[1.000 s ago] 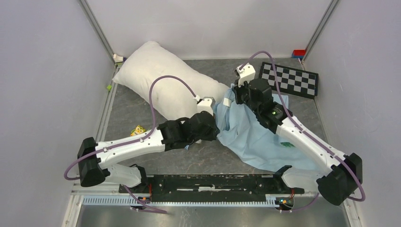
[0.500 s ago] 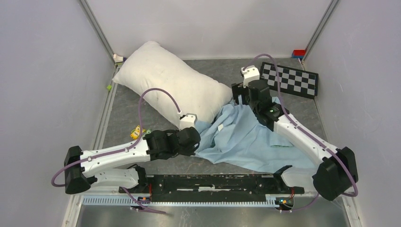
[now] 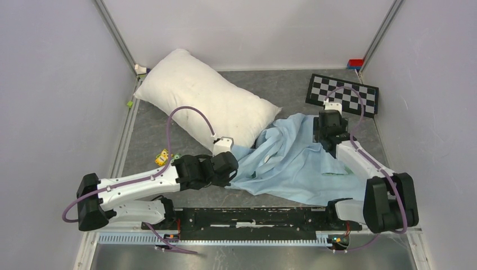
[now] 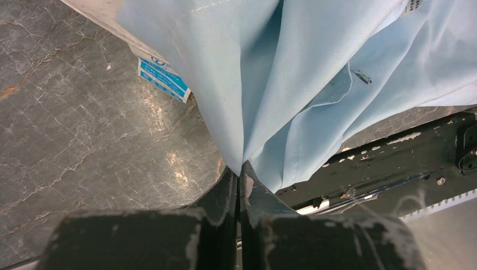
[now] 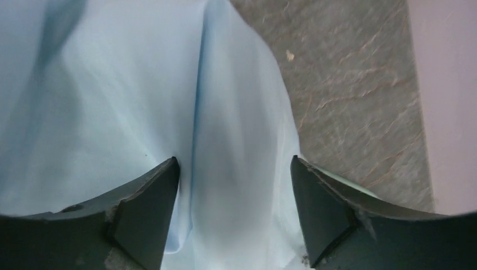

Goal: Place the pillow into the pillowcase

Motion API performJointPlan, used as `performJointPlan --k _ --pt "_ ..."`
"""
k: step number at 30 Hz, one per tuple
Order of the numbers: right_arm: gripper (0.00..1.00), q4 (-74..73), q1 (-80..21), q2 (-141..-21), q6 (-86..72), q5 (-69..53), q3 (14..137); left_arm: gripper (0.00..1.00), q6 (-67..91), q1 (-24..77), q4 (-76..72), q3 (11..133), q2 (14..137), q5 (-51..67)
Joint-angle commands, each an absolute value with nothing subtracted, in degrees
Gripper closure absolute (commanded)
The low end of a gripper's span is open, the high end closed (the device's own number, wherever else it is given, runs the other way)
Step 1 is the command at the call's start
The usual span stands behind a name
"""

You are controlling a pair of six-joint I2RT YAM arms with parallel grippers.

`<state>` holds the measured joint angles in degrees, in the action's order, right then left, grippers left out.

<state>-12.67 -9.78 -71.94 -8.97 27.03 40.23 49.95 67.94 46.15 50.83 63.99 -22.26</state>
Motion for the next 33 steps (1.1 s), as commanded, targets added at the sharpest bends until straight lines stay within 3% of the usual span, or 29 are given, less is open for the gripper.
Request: performJointPlan --k 1,4,5,13,19,20,23,26,28,31,33 --pt "0.40 -10.4 -7.5 -75.4 -10.1 26.6 41.6 0.98 48.0 67.8 44.8 51.6 64.0 -22.2" --pt "0.95 -14.7 -6.1 -74.6 -9.3 29.8 47.2 0.98 46.7 67.8 44.9 52.2 63.9 -21.6" --pt "1.00 -17.3 -5.9 -73.9 -8.7 32.0 50.1 0.98 46.2 67.7 44.9 52.5 64.0 -21.3" --pt "1.00 -38.2 -1.9 -72.0 -3.4 50.0 73.4 0.98 41.3 68.4 44.3 54.3 66.1 -11.5" --pt "1.00 -42.0 0.5 -68.0 -3.9 53.7 72.4 0.98 40.9 73.8 41.3 53.2 70.4 -5.4" --pt "0.99 -42.0 1.6 -67.5 -4.0 53.6 71.4 0.98 41.2 75.0 40.7 52.6 71.3 -5.0" --pt "0.67 -43.2 2.1 -66.3 -5.4 53.1 68.9 0.97 41.9 77.3 37.3 50.1 73.6 -1.5" --pt "0.47 -42.8 2.1 -64.3 -6.3 45.8 68.6 0.97 42.5 79.5 35.1 48.5 75.8 -0.3" --pt "0.38 -40.4 1.5 -62.5 -6.3 37.0 68.3 0.85 43.1 79.7 33.9 47.4 76.5 0.9" --pt "0.25 -33.9 -6.0 -60.9 -6.1 29.2 65.3 0.49 44.3 79.7 32.0 46.0 76.0 1.0" --pt "0.20 -29.5 -13.4 -61.6 -4.5 28.6 63.0 0.41 44.9 79.7 33.0 46.5 74.9 -1.5"
